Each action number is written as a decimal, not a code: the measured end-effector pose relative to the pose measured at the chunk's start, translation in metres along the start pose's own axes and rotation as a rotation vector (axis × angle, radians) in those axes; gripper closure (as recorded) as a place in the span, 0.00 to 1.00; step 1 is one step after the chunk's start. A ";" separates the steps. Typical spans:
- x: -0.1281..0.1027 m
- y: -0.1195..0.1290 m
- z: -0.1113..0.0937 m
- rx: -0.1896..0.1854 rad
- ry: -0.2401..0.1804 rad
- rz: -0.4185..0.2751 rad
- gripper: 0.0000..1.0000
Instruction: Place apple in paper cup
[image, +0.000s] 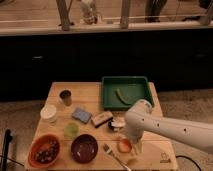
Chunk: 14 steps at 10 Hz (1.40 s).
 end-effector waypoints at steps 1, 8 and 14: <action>-0.003 0.000 0.002 0.000 -0.021 -0.007 0.20; -0.011 0.002 0.005 0.011 -0.062 -0.009 0.48; -0.018 -0.001 -0.010 0.049 -0.065 -0.019 1.00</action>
